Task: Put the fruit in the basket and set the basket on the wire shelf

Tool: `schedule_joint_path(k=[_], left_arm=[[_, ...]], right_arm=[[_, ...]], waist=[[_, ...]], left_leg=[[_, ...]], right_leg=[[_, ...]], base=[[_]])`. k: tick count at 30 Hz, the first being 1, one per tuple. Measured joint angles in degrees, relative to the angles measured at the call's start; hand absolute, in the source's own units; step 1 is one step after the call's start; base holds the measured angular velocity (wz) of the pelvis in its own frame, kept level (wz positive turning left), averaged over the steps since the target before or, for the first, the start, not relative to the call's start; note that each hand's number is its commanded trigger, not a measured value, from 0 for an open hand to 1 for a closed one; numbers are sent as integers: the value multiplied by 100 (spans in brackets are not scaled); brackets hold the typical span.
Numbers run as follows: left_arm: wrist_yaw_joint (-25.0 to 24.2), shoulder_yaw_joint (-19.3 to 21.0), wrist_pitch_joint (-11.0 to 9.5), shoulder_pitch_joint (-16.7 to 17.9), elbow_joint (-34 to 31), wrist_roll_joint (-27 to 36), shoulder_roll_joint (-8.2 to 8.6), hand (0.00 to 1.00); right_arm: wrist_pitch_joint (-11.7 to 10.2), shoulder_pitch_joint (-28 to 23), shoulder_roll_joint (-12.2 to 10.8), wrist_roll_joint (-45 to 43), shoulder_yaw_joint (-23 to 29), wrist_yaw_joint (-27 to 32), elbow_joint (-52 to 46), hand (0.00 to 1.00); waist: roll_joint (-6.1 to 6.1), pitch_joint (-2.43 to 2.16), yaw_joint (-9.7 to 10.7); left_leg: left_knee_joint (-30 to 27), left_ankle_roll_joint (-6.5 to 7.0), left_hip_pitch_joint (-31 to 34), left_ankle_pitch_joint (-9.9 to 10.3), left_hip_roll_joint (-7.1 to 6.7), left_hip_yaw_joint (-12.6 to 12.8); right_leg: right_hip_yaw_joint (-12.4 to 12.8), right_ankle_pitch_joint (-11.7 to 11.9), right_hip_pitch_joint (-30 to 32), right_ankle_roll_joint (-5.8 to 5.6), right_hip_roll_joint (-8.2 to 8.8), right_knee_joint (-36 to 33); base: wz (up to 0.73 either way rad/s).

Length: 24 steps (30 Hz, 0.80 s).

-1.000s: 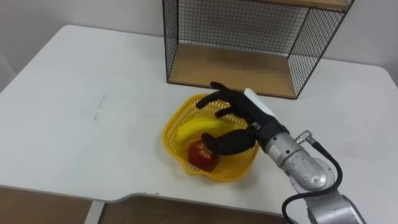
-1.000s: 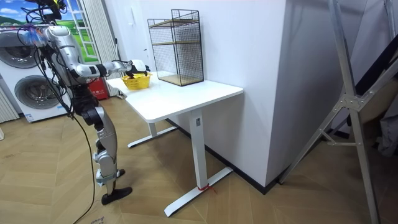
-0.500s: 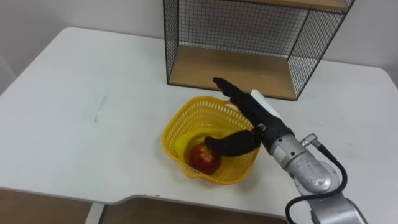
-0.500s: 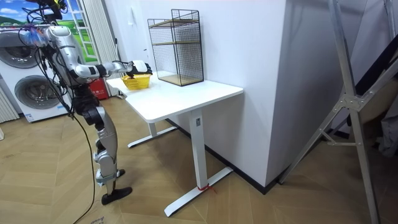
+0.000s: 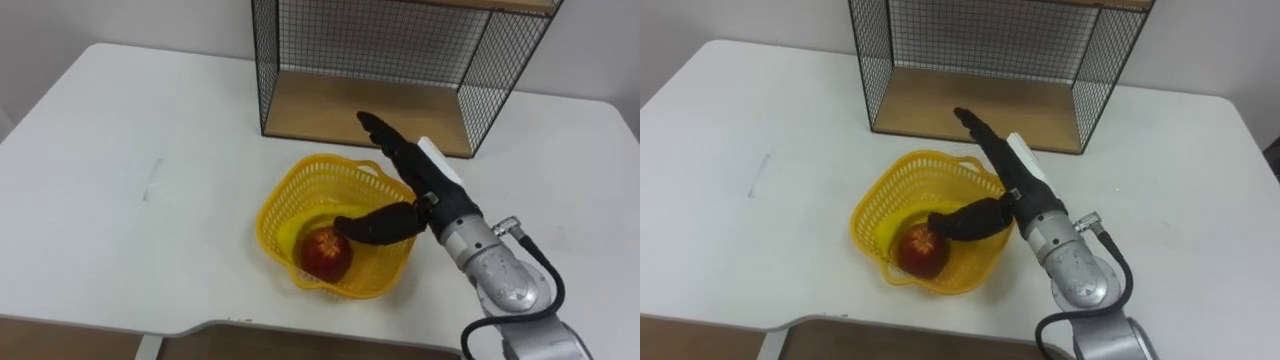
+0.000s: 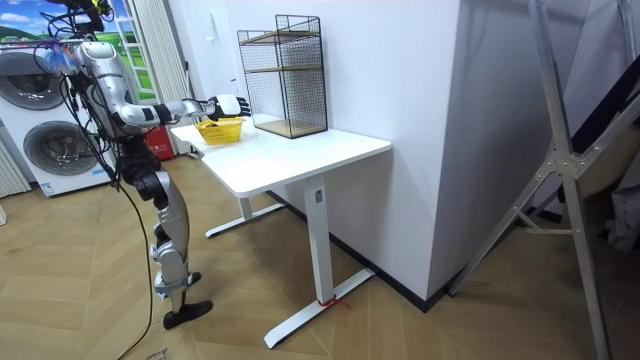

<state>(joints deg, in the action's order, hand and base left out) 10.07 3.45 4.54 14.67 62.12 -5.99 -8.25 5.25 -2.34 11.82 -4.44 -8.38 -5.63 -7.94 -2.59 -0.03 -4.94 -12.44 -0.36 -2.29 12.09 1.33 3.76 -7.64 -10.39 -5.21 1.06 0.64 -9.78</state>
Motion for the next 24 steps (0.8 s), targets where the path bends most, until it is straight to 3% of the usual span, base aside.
schedule_joint_path(k=[4,7,9,10,11,13,15,18,24], left_arm=[[282,513,-134,197,26,882,66,0],[696,1244,-260,233,-47,1363,83,0],[1292,1903,-398,256,-487,1560,83,0],[1471,2005,-418,309,-692,1583,93,0],[1868,2148,-484,436,-1314,1595,135,0],[2395,2251,-676,491,-2000,1515,140,0],[3037,2357,-954,500,-2786,1415,150,0],[3828,2420,-1194,403,-3811,1249,174,0],[4714,2429,-1337,239,-5147,956,192,0]], right_arm=[[-68,-136,-85,519,474,450,-127,0],[-295,-226,-90,795,752,859,-201,0],[-359,-278,-77,873,1079,1245,-263,0],[-400,-292,-78,890,1170,1333,-264,0],[-469,-365,-68,940,1338,1554,-322,0],[-547,-464,-68,995,1479,1826,-445,0],[-724,-649,-65,1015,1576,2025,-547,0],[-819,-869,-71,1016,1683,2275,-594,0],[-844,-1074,-71,1017,1691,2589,-591,0]], waist=[[108,-9,17],[214,0,0],[286,-4,-23],[300,-8,-20],[316,-22,-36],[344,-24,-75],[375,-71,-130],[373,-77,-161],[411,-58,-163]], left_leg=[[-33,16,-54,14,-4,-19],[-38,20,-34,16,-7,-77],[-74,18,-26,12,-19,-97],[-92,19,-26,13,-19,-102],[-101,20,-22,11,-24,-110],[-85,28,-23,-7,-31,-107],[-42,31,-33,-18,-41,-103],[-23,33,-38,-17,-52,-97],[5,34,-129,-16,-56,-116]], right_leg=[[-36,2,-85,-3,12,4],[-40,2,-92,-4,12,-2],[-36,-4,-106,-11,24,7],[-38,-7,-92,-13,28,10],[-28,-21,-73,-22,32,9],[-23,-27,-53,-25,34,-1],[-28,-26,-55,-26,34,-5],[-35,-23,-70,-31,38,-7],[-22,-26,-86,-36,38,-1]], base=[[4],[5],[7],[6],[5],[-2],[-4],[0],[-1]])
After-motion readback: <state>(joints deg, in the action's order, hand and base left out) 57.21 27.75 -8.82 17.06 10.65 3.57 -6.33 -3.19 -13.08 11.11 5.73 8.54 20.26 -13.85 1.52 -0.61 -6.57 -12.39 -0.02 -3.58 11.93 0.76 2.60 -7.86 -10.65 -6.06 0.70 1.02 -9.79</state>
